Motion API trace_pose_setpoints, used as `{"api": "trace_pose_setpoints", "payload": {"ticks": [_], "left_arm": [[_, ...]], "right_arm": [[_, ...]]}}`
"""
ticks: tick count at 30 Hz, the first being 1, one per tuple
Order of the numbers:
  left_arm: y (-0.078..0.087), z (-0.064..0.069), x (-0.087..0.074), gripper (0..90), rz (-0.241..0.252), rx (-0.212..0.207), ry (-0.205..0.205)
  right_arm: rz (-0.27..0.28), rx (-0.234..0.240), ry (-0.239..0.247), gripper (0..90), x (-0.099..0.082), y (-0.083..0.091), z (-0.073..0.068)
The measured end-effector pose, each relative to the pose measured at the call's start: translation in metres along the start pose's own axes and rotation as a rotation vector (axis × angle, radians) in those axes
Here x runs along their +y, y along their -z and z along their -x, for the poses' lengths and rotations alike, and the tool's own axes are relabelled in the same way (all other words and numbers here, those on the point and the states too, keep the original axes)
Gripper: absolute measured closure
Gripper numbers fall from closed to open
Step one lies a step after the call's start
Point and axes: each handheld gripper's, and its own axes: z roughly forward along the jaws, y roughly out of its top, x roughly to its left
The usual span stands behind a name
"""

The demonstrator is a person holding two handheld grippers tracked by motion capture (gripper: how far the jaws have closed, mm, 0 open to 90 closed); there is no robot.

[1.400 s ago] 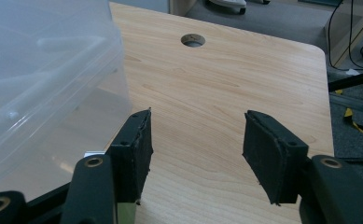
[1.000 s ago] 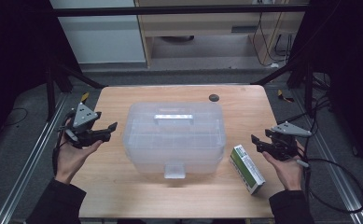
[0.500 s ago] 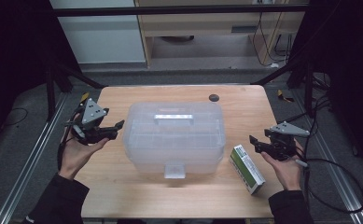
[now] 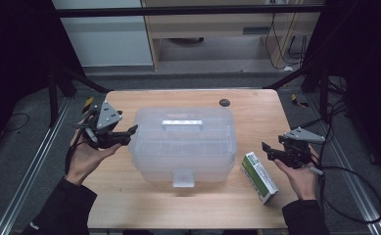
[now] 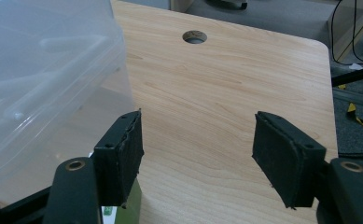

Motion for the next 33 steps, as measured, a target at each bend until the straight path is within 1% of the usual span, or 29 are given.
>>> {"api": "trace_pose_setpoints", "payload": {"ticks": [7,11,15,17,19,23,26,28,33], "left_arm": [[-0.005,0.006,0.006,34.7,-0.012,-0.013,-0.043],[-0.008,0.010,0.010,35.4,-0.024,-0.022,-0.081],[-0.010,0.015,0.016,35.6,-0.026,-0.032,-0.112],[-0.011,0.018,0.018,35.7,-0.033,-0.038,-0.139],[-0.012,0.021,0.021,35.8,-0.045,-0.035,-0.170],[-0.012,0.025,0.026,36.4,-0.050,-0.044,-0.194],[-0.013,0.029,0.030,37.1,-0.064,-0.049,-0.221],[-0.014,0.031,0.031,37.5,-0.067,-0.050,-0.225],[-0.017,0.037,0.036,37.9,-0.084,-0.054,-0.272]], "right_arm": [[-0.001,0.006,0.004,33.4,0.000,-0.001,-0.001],[-0.009,0.010,0.005,33.1,0.000,-0.001,-0.001],[-0.012,0.009,0.005,33.0,0.000,0.000,-0.001],[-0.014,0.013,0.007,33.0,0.000,0.000,-0.001],[-0.016,0.014,0.006,33.0,0.000,0.000,-0.001],[-0.020,0.017,0.010,33.0,0.000,-0.001,-0.001],[-0.025,0.017,0.013,33.0,0.000,-0.001,-0.002],[-0.021,0.019,0.011,33.0,0.001,-0.001,-0.001],[-0.024,0.018,0.011,33.1,0.000,-0.001,-0.001]]}}
